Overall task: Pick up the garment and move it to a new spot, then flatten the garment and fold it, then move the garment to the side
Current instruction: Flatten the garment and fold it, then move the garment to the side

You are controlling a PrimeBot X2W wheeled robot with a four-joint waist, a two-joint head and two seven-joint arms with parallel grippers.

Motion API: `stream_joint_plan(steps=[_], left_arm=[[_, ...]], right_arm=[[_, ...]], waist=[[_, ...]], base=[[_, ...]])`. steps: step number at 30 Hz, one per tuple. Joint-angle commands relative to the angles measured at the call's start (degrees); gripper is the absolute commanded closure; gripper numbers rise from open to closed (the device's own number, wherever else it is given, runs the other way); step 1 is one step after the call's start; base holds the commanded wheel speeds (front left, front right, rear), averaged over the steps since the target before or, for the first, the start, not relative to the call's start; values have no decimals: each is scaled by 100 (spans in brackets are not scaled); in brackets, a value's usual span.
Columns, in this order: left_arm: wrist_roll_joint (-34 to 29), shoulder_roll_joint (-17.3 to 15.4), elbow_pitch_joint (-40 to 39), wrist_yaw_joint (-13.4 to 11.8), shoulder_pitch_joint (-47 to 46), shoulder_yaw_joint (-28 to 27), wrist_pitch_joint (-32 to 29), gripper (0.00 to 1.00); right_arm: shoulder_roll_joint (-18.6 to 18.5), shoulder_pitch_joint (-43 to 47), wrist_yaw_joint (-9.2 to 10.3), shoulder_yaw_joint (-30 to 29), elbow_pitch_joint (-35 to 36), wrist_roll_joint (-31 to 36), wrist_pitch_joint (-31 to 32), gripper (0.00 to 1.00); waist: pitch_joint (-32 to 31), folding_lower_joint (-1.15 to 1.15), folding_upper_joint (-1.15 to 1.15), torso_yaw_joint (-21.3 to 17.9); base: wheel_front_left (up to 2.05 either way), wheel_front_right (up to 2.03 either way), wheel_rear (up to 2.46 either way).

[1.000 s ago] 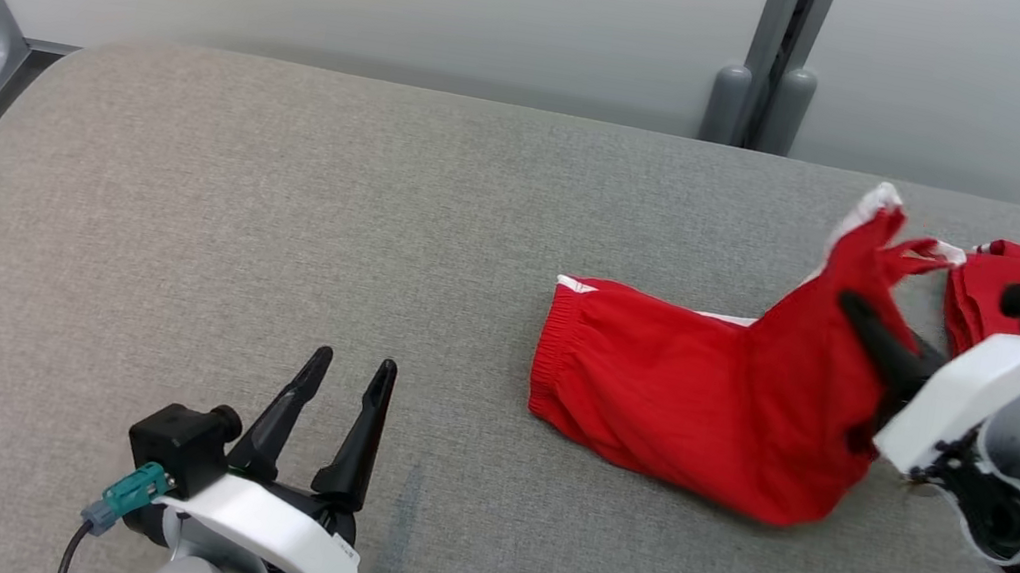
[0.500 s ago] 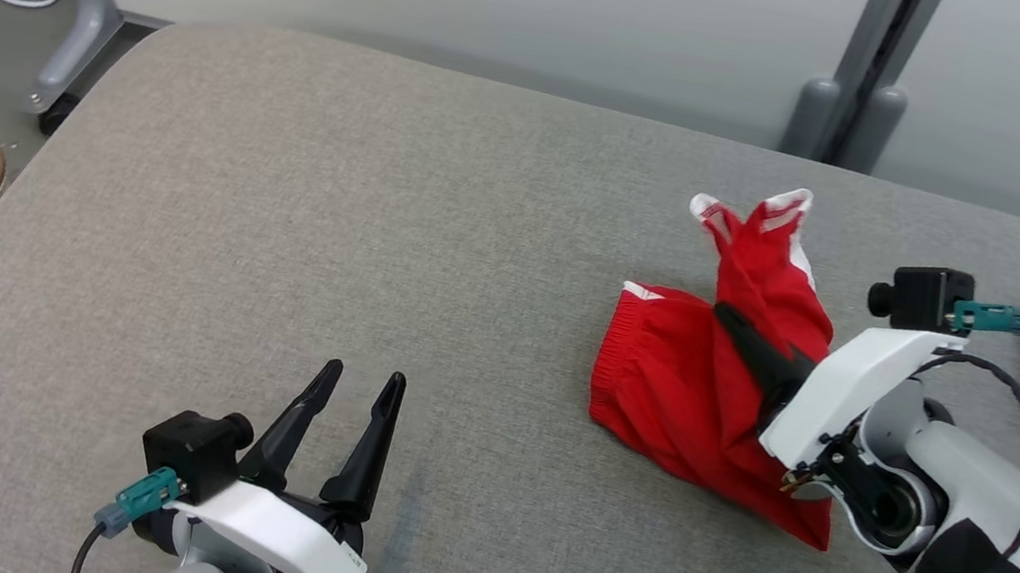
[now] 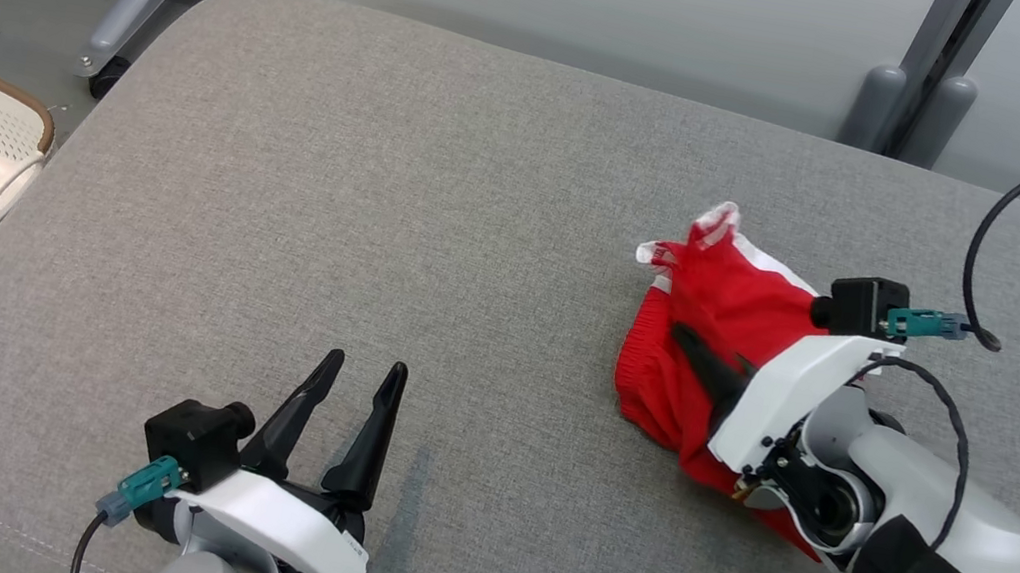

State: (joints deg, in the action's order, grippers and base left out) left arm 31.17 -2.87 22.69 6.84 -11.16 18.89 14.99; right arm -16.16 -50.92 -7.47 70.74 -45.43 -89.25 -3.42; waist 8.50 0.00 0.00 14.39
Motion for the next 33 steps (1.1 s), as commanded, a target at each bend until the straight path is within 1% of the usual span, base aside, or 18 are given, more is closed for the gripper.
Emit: stream_joint_plan(steps=[1, 5, 9, 12, 15, 20, 26, 29, 33], left_arm=[[-35, -16, 10, 18, -112, -32, 15, 0], [-54, -14, 24, 7, -52, -64, 15, 0], [-94, -16, 15, -5, -7, -100, 16, 0], [-114, -17, -10, -22, 53, -134, 15, 0], [-157, -14, -51, -25, 102, -180, 15, 0], [-204, -15, -134, -26, 157, -224, 16, 0], [-220, -16, -176, -22, 211, -214, 15, 0], [-230, -16, -204, -17, 234, -209, 15, 0], [-234, -15, -192, -12, 238, -188, 15, 0]], right_arm=[[24, -42, -6, -11, 3, 31, -39, 0], [46, -80, -6, -28, 176, 109, -237, 0], [-112, -127, -6, -88, 526, 206, -554, 0], [-385, -122, -6, -146, 844, 296, -806, 0], [-706, -85, -6, -204, 932, 473, -1005, 0], [-1072, 127, -6, -331, 725, 690, -1146, 0], [-1152, 361, -6, -423, 431, 847, -1179, 0], [-1112, 498, -6, -510, 259, 722, -1171, 0], [-1068, 568, -6, -484, 140, 541, -863, 0]], waist=[[-9, 0, 0, -12], [-76, 0, 0, -120], [-155, 0, 0, -283], [-228, 0, 0, -421], [-301, 0, 0, -542], [-398, 0, 0, -657], [-429, 0, 0, -629], [-428, 0, 0, -578], [-406, 0, 0, -488]], base=[[0, 0, 0], [0, 0, 0], [0, 0, 0], [0, 0, 0], [0, 0, 0], [0, 0, 0], [0, 0, 0], [0, 0, 0], [0, 0, 0]])
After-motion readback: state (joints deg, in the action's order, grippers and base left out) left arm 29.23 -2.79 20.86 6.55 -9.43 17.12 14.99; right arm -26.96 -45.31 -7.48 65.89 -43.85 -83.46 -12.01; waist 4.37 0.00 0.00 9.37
